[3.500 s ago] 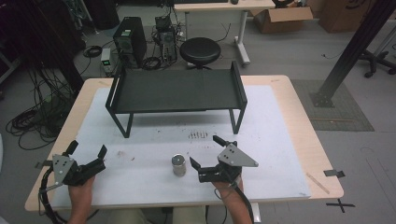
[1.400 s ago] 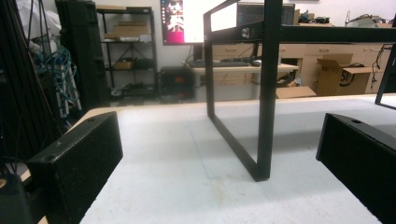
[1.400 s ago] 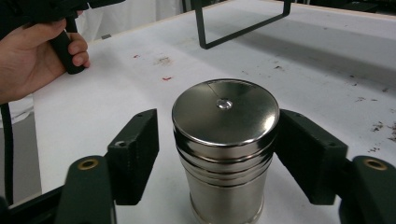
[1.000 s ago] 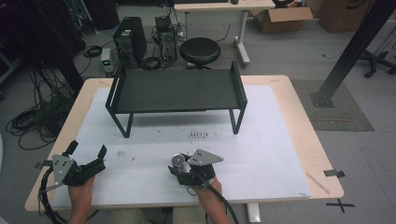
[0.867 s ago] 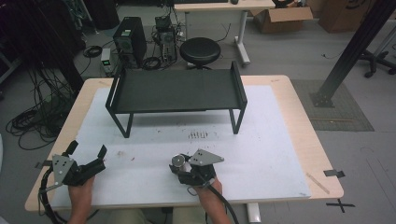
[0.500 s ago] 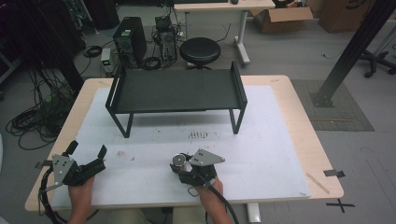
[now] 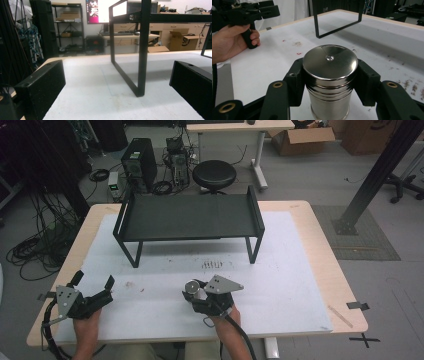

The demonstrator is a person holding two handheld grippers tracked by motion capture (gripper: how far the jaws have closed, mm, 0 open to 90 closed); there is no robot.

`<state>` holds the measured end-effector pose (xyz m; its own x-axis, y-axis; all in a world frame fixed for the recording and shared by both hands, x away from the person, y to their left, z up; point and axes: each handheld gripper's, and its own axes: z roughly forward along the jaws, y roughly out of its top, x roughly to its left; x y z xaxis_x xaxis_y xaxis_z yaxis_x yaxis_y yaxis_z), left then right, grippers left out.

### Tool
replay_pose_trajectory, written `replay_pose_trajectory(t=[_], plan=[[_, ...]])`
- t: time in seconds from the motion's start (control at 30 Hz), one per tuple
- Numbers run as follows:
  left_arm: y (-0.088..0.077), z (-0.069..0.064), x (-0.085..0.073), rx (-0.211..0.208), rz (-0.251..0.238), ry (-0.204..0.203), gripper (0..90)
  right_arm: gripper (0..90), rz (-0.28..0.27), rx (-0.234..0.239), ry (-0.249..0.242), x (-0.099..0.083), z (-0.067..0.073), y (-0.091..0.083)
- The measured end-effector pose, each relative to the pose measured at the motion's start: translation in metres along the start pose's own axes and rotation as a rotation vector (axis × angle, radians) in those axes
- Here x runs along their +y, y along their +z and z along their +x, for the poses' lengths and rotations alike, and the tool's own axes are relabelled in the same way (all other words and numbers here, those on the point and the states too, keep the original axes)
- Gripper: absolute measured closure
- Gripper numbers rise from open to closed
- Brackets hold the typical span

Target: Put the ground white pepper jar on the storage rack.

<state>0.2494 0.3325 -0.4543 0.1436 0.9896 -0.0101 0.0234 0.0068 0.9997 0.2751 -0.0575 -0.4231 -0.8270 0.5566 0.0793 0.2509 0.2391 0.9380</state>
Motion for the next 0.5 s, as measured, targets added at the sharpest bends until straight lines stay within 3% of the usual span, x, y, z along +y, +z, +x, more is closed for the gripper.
replay_pose_trajectory(t=[0.5], plan=[[0.0,0.0,0.0,0.0,0.0,-0.001,0.7,48.3,-0.031,0.011,-0.026,0.034,-0.006,-0.006]])
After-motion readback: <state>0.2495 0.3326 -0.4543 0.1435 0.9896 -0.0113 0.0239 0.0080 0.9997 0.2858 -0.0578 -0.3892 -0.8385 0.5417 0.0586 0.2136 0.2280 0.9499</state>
